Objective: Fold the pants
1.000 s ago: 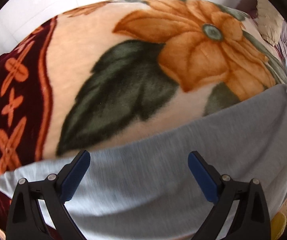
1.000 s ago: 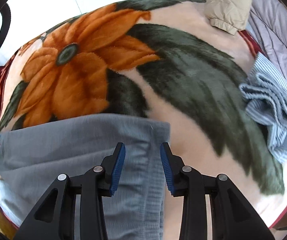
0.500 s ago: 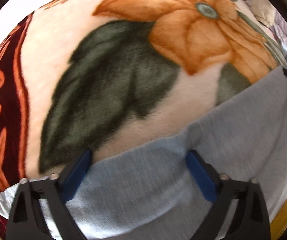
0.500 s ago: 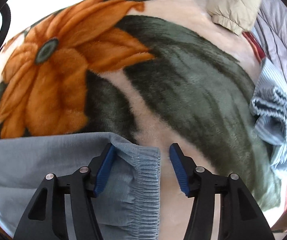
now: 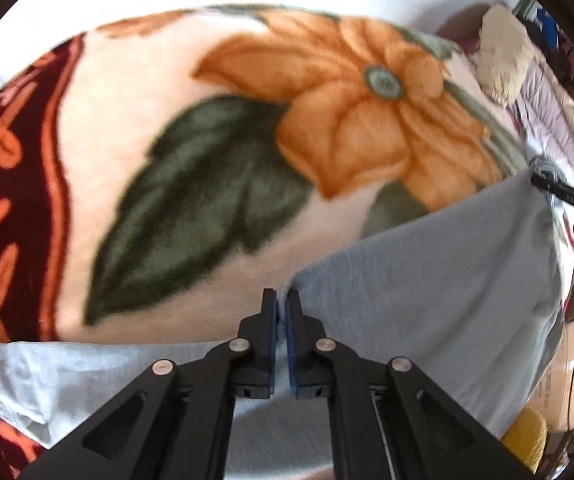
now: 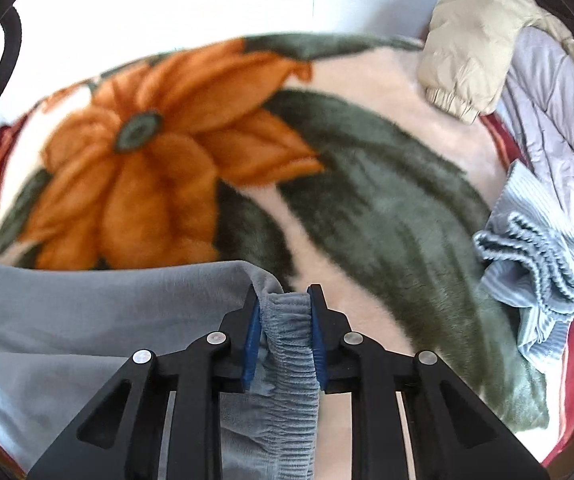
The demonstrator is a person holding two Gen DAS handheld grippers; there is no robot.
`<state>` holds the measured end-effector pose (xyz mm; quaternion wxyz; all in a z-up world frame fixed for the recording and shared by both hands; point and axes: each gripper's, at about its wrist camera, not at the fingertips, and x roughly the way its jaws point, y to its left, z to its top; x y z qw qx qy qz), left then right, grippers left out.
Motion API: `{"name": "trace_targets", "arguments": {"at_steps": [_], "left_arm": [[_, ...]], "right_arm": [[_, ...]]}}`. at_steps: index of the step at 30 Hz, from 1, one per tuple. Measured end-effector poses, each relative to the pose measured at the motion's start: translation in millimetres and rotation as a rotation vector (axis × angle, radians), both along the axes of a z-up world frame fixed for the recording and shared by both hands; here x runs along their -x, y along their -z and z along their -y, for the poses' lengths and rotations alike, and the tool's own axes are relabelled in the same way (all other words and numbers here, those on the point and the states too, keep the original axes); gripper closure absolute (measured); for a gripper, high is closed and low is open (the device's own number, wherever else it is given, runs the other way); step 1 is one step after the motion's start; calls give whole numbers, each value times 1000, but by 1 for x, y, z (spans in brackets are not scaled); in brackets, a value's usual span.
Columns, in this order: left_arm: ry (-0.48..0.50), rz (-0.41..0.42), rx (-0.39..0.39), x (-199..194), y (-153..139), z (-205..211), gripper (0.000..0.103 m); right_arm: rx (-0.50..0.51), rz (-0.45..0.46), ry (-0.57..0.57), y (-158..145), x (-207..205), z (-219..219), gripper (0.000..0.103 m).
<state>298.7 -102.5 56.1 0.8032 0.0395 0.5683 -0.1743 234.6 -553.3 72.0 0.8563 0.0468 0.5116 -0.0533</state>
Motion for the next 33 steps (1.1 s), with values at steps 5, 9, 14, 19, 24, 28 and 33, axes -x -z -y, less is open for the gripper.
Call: {"name": "trace_targets", "arguments": {"at_steps": [5,9,14,19,24,28,33], "left_arm": [[-60,99,73,14,-40,-11,99],[-103,166,101,29,-74,-26,99],[-100,246,97,66,-110,-28,99],[-102,237,154,122,-121,-38,99],[-101,202,154,177,-103,-45,99],[-102,147,170,212,-78,-47,99],[-123,39,186,248,-34,-47,99]], "right_arm": [[-17,126,-28,-33,28,-3,81],[-63,211,-37,-60,54,-1,81],[-62,275,-81,-81,93,-10,81],[-59,237,-135,-70,138,-19,81],[-58,145,-165,-36,180,-30,81],[-41,71,-154,-3,203,-38,81],[-41,36,-119,22,222,-43,81]]}}
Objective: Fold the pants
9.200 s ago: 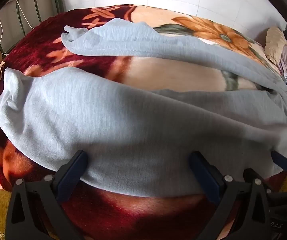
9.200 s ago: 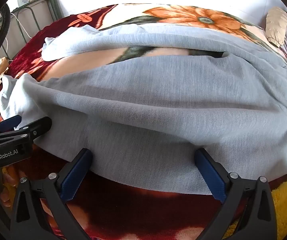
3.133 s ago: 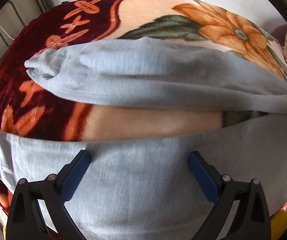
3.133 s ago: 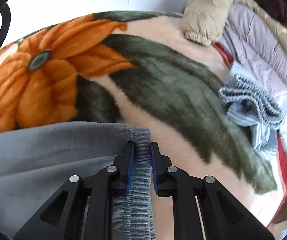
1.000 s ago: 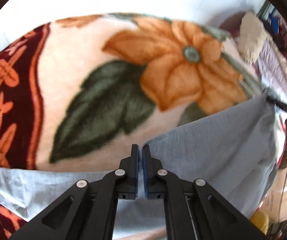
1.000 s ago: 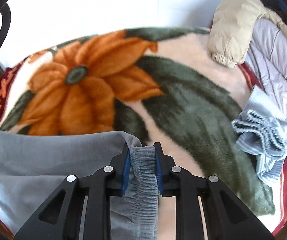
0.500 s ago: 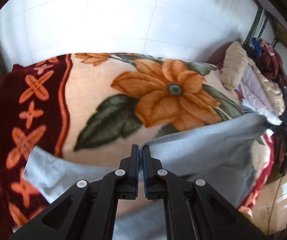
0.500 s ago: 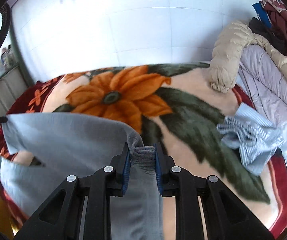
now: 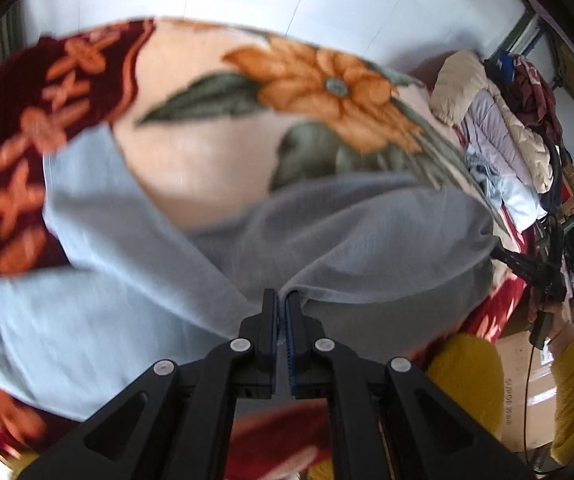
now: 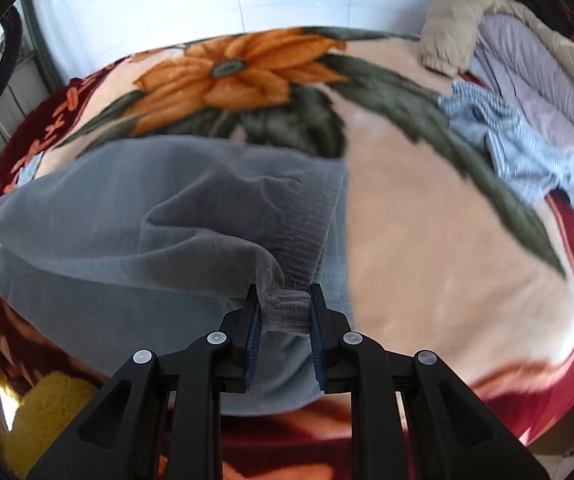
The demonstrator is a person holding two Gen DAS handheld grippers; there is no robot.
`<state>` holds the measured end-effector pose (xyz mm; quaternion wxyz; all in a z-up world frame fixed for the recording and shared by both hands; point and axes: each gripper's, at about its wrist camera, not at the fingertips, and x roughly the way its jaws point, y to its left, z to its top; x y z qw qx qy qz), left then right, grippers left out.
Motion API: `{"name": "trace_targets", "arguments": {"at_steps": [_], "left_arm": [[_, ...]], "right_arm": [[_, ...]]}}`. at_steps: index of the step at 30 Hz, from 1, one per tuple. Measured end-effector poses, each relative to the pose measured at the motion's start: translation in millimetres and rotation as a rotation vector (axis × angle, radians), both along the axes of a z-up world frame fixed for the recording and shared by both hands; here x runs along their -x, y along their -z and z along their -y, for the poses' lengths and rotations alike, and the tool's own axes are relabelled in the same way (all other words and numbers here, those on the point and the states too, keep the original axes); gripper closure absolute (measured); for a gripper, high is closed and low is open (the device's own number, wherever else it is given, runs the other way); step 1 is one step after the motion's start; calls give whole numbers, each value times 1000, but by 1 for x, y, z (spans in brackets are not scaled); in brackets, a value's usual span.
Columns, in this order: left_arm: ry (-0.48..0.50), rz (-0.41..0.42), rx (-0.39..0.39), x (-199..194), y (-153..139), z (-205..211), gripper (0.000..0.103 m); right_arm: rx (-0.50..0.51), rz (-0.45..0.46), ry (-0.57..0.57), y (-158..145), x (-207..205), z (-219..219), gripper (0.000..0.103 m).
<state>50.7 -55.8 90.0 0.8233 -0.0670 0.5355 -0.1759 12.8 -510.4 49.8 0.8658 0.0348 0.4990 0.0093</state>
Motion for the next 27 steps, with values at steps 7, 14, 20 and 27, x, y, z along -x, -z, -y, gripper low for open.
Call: {"name": "trace_targets", "arguments": {"at_steps": [7,14,20,27], "left_arm": [[-24,-48,10,20,30,-5,99],[-20,-38,29,22,33,-8,99],[-22,-39,18,24,36,-7,99],[-18,-31,7,25,37,-5,99]], "right_arm": [[-22,13,51,-4,11,2,81],[-6,-78,158,-4,27,9,72],[-19,-109,224,-10,48,6,72],[-336,-61,339,-16,44,12,53]]}}
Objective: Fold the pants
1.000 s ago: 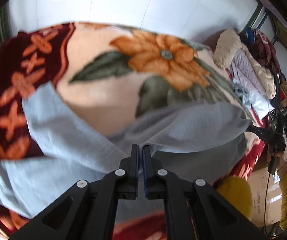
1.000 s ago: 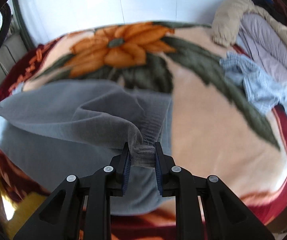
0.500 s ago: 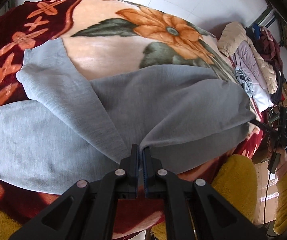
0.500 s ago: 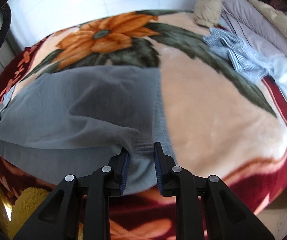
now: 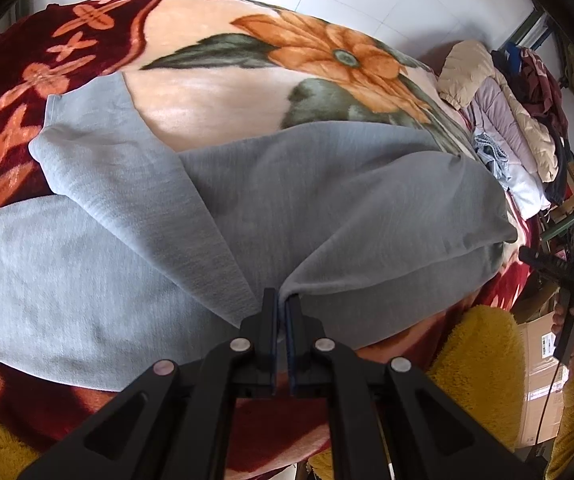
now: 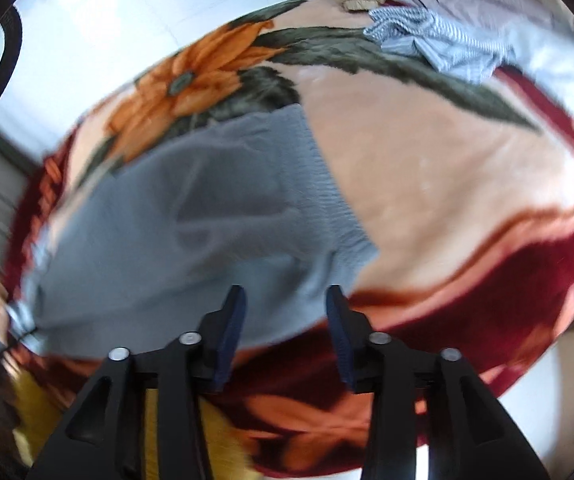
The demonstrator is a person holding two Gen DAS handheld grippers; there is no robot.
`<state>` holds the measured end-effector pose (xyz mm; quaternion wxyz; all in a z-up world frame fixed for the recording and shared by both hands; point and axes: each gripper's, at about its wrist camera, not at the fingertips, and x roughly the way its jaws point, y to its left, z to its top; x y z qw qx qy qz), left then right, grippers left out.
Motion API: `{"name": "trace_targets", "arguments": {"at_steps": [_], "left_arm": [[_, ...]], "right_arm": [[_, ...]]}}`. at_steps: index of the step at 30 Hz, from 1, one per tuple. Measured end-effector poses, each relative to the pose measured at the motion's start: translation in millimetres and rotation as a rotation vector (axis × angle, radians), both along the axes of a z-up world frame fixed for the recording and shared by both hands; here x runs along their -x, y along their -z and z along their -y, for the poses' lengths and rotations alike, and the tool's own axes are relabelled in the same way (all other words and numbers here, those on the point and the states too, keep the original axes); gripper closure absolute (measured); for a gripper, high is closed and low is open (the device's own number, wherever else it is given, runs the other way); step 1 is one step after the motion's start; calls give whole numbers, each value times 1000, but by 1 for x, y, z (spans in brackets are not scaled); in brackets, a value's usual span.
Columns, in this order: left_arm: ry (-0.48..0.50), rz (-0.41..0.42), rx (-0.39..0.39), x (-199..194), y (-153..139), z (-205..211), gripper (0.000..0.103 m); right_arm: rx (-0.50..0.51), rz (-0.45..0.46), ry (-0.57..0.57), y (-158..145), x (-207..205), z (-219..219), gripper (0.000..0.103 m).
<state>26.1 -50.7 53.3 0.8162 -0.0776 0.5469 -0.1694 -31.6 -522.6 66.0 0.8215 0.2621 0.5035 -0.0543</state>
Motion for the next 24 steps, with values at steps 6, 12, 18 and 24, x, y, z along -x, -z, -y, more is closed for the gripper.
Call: {"name": "trace_targets", "arguments": {"at_steps": [6,12,18,24], "left_arm": [[4,9,6,1,-1,-2,99],[12,34,21,9,-15,-7,99],[8,33,-3,22,-29,-12,99],[18,-29,-33,30,-4,-11,99]], "right_arm": [[-138,-55,168,18,-28,15,53],[-115,-27,166,10,-26,12,96],[-93,1,134,-6,4,17,97],[-12,-110,92,30,11,11,97]]}}
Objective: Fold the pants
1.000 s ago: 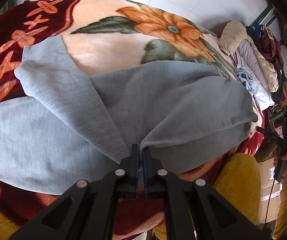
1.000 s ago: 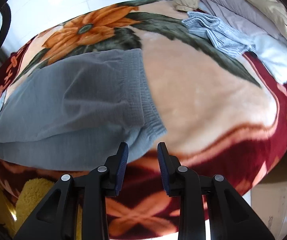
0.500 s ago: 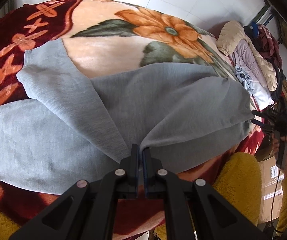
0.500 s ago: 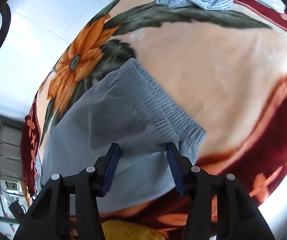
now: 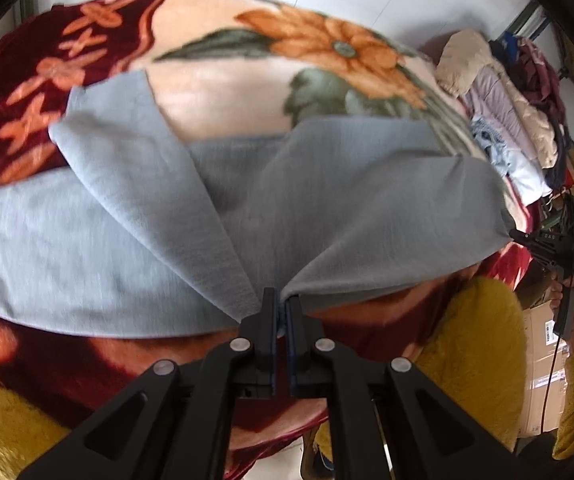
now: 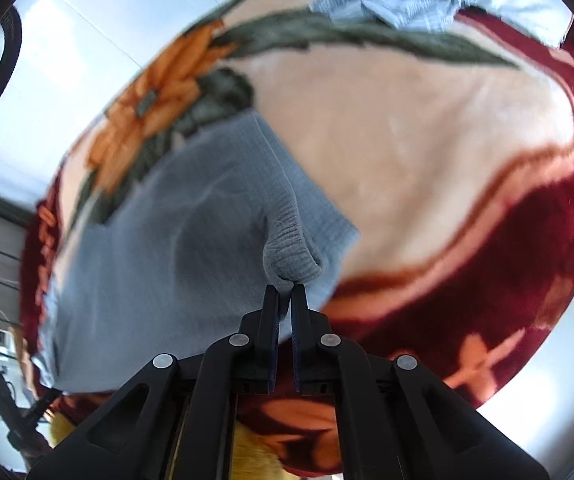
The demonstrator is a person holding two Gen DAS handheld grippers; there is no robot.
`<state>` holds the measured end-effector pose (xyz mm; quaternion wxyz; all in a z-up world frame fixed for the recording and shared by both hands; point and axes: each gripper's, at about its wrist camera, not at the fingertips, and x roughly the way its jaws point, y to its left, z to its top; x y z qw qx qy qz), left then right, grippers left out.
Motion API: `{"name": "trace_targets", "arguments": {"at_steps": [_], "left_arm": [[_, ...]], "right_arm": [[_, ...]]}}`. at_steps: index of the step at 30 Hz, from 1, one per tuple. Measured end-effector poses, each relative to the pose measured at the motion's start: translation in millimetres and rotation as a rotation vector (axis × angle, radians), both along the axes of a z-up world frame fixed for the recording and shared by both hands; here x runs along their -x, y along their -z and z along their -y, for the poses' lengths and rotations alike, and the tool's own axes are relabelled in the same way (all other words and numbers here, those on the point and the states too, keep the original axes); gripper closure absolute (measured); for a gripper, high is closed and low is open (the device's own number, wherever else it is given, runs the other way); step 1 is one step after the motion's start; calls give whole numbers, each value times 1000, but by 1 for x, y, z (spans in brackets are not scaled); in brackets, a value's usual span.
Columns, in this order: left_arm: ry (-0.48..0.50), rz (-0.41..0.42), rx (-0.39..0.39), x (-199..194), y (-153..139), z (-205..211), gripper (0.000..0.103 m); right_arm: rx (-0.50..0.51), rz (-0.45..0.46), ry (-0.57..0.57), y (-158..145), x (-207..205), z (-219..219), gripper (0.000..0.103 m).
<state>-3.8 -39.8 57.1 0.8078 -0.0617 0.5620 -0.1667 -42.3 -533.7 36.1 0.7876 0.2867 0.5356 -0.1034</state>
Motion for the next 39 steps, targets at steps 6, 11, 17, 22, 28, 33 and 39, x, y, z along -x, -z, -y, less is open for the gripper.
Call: {"name": "trace_targets", "arguments": {"at_steps": [6,11,17,22,28,33,39], "left_arm": [[18,-40,-35,0,16,3,98],[19,-43,-32,2,10,1,88],[-10,-4,-85,7,-10,-14,60],[-91,-2,-113,9,-19,-43,52],[-206,-23,-113,10,-21,-88,47],[-295,-25,-148,7,-21,-125,42],[-317,-29,-186,-3,-24,-164,38]], "right_arm": [[148,-93,-97,24,-8,-20,95],[195,-114,-118,18,-7,-29,88],[312,-31,-174,-27,-3,-62,73],[300,63,-246,-61,-21,-103,73],[244,150,-378,-83,-56,-180,73],[193,182,-485,-88,-81,-247,73],[130,169,-598,-81,-101,-327,73]]}}
